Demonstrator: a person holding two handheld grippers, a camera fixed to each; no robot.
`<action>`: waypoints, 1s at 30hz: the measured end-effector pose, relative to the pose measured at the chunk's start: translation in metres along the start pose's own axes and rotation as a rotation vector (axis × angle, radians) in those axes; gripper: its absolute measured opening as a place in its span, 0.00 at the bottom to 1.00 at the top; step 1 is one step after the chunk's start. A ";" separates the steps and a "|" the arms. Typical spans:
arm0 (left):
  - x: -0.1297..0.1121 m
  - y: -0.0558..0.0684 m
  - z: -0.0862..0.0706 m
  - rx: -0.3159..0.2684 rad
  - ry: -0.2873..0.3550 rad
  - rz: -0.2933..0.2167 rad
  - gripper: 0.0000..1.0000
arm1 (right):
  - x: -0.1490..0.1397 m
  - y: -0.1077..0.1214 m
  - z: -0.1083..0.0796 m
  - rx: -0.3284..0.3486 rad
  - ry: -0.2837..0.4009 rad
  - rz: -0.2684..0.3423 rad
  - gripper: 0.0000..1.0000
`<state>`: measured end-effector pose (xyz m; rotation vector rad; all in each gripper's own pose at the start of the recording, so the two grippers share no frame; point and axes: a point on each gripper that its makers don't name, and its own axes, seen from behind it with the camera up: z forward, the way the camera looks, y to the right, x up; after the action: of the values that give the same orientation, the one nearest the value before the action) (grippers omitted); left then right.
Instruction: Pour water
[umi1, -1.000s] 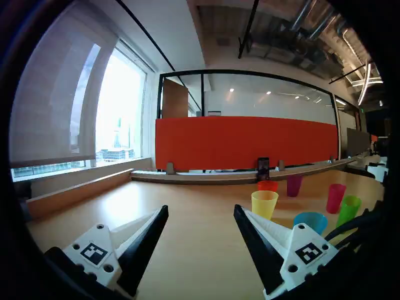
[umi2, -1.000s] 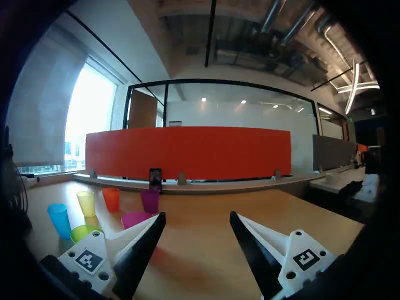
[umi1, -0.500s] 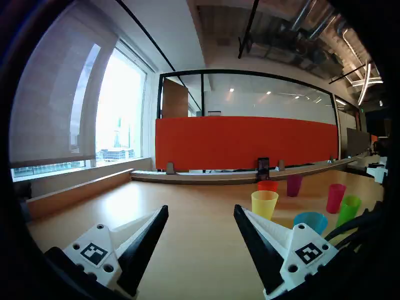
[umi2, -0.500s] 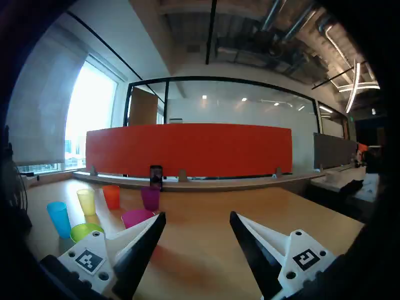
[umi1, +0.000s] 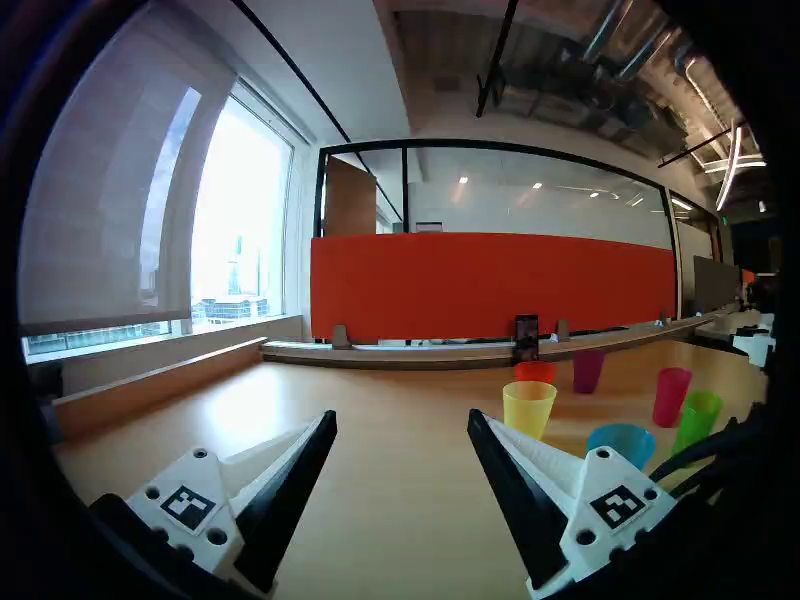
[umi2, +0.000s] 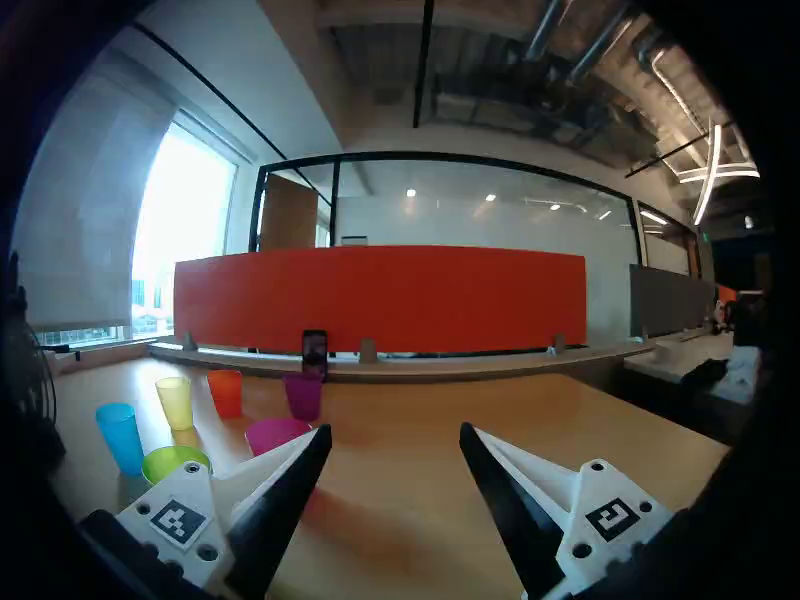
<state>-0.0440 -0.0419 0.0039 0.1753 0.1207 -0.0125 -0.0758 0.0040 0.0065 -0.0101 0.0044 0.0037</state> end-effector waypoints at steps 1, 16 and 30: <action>0.000 0.000 0.000 0.000 0.000 0.000 0.97 | 0.000 0.000 0.000 0.000 0.000 0.000 0.99; 0.001 0.000 0.000 0.000 0.000 0.000 0.97 | 0.000 0.000 0.000 0.000 0.000 0.000 0.99; 0.004 0.000 -0.001 0.000 -0.002 0.000 0.98 | 0.000 0.000 -0.001 0.000 0.000 0.000 1.00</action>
<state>-0.0397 -0.0420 0.0022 0.1749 0.1188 -0.0124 -0.0760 0.0040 0.0059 -0.0102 0.0045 0.0033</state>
